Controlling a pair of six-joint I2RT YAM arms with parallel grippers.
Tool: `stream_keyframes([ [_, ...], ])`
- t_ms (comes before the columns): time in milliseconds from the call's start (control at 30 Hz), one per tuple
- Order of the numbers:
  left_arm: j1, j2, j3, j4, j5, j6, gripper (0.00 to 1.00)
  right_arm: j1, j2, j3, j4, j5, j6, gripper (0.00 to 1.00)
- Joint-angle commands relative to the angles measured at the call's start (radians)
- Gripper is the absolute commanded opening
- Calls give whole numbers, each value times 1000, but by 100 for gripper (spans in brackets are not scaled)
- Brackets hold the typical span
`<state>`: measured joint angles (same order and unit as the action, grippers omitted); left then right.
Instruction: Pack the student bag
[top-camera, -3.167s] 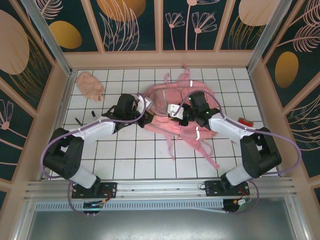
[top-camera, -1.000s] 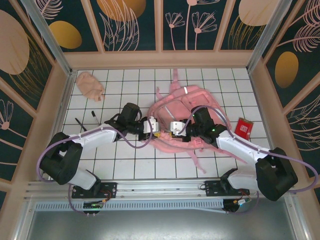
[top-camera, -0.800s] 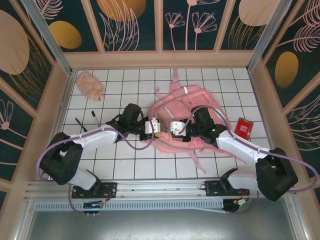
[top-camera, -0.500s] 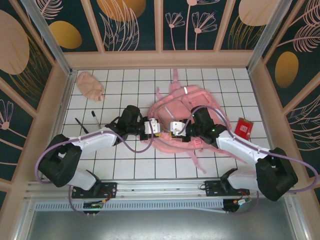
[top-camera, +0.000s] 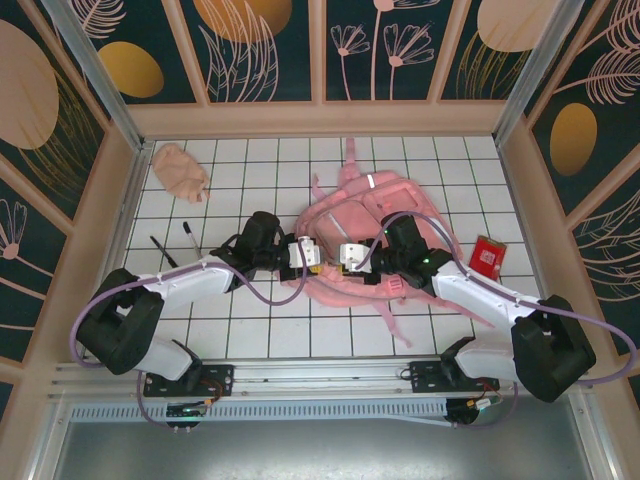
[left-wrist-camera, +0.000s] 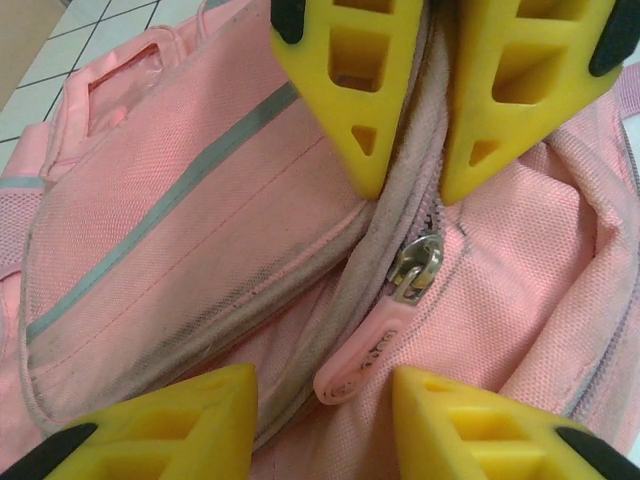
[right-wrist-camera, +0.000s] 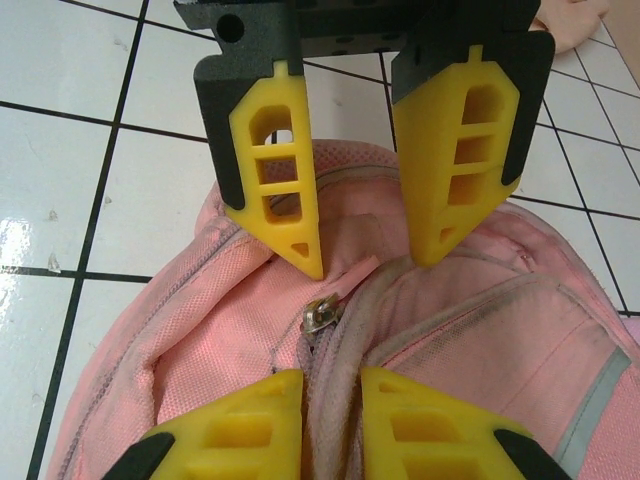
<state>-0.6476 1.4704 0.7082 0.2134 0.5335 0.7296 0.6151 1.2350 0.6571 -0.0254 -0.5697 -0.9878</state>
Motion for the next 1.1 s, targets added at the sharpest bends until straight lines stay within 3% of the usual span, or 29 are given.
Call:
stream_keyframes([
  [0,-7,27,29,22,25,-23,37,14,-37,22,71,-58,10,0],
  [133,-17,54,47,24,40,-16,26,17,-41,22,86,-65,21,0],
  [367,-33,59,50,22,34,-17,25,33,-36,25,114,-69,35,0],
  [567,-34,-7,31,-48,36,32,1,18,-32,11,90,1,5,0],
  [667,-34,-42,15,-99,10,29,0,-4,-31,-3,107,53,20,0],
  [767,-34,-73,-9,-121,-2,-18,0,-4,-17,-17,153,121,55,0],
  [1000,-22,-108,-35,-114,-64,-264,0,56,22,-89,332,352,115,0],
  [1067,23,-94,-32,-111,-75,-333,0,56,3,-123,368,348,111,0],
])
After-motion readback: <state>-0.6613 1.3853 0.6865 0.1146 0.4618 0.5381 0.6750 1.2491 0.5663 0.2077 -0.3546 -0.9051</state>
